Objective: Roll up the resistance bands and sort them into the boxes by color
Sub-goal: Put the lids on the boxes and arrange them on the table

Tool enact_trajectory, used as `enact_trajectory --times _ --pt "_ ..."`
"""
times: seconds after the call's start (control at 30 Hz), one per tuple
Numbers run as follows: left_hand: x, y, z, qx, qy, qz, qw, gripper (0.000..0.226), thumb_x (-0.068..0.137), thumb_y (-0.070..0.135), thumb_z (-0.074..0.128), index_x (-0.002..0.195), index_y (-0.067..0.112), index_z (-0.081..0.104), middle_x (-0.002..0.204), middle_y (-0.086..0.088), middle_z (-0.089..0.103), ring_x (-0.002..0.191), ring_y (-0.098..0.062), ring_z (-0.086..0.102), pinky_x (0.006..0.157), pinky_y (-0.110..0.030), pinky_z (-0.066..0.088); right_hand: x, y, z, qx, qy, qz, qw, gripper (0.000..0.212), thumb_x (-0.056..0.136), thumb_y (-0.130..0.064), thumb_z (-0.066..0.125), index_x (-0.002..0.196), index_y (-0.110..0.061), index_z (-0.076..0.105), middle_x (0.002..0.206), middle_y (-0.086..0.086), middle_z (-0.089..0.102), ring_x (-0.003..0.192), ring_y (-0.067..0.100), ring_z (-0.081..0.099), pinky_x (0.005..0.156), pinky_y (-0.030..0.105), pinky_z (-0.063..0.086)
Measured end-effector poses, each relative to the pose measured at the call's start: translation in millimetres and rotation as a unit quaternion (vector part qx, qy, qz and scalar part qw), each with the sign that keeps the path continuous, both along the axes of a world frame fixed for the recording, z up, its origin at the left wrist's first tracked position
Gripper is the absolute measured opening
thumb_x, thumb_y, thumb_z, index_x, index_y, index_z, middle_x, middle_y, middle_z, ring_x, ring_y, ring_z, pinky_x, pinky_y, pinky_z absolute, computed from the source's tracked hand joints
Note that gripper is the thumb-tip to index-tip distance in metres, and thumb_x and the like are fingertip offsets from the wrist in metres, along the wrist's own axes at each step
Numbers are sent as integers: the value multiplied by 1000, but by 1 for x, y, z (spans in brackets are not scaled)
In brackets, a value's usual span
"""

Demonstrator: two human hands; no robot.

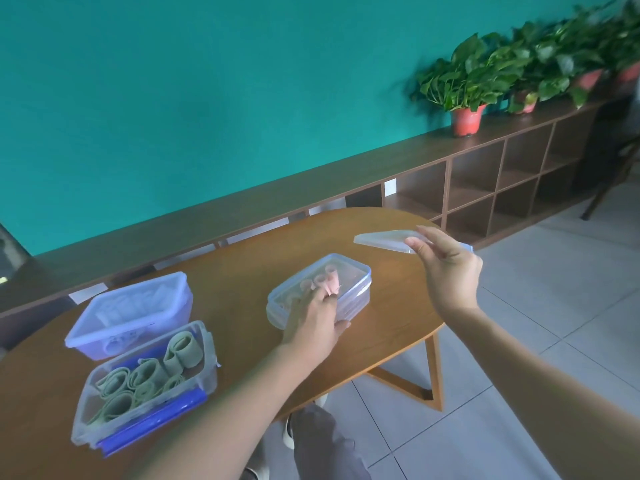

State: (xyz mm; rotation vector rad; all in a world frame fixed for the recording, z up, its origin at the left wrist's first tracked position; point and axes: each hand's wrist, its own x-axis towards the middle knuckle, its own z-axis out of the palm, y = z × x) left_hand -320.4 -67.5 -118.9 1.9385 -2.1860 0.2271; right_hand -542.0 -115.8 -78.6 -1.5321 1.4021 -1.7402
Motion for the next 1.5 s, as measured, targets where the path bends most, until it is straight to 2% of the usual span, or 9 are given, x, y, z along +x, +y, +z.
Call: enact_trajectory --times 0.23,0.33,0.53,0.83,0.97,1.13,1.27,1.4,1.5 --pt "26 15 32 8 252 15 968 19 95 36 66 109 26 73 110 7 62 93 -12 64 73 -22 55 31 17 12 -40 3 20 999 27 86 -28 78 110 -15 78 109 -11 72 92 -24 58 87 -2 38" --pt "44 32 59 -38 441 64 894 20 96 36 66 112 29 73 107 14 70 91 -1 68 72 -12 55 63 28 18 -72 4 52 996 24 85 -22 80 107 -14 79 106 -13 72 92 -18 62 87 1 42" --pt "88 77 113 -107 664 70 736 24 98 35 64 121 28 64 94 -5 77 79 -19 76 74 -31 63 155 62 27 -144 15 152 978 29 83 -26 77 110 -14 77 113 -3 74 105 -4 67 95 12 49" --pt "206 156 108 -180 797 150 557 18 87 -2 74 104 4 73 80 -10 72 68 -21 65 74 -30 58 286 142 6 -188 62 317 928 27 84 -27 78 104 -8 79 117 -3 72 99 -9 66 87 16 54" --pt "260 186 85 -176 808 183 532 27 88 -9 69 113 1 69 93 -24 71 76 -24 73 76 -30 57 304 145 -10 -179 92 279 939 29 94 -39 69 108 -14 76 111 -3 67 96 6 65 88 32 54" --pt "304 212 49 -134 804 211 540 36 91 -9 64 126 2 64 105 -25 71 88 -27 74 73 -27 59 310 113 -19 114 226 247 935 61 95 -57 57 148 -27 47 146 3 44 131 19 45 107 29 35" --pt "317 213 27 -110 775 235 577 43 91 -8 65 129 12 63 106 -16 75 91 -28 76 85 -41 59 323 109 -39 154 271 296 903 58 92 -48 66 143 -22 55 138 3 53 111 15 55 92 23 39" --pt "322 208 11 -118 503 352 781 42 92 21 68 133 27 60 97 6 75 88 -12 72 82 -34 58 332 110 -46 156 280 273 907 46 92 -39 68 132 -16 63 122 2 60 101 13 55 84 21 38" --pt "317 208 6 -107 386 337 852 50 94 36 64 142 26 53 110 4 72 99 -14 68 82 -29 56 331 110 -46 160 293 272 903 42 94 -33 67 132 -16 62 124 3 56 89 10 55 75 14 39"
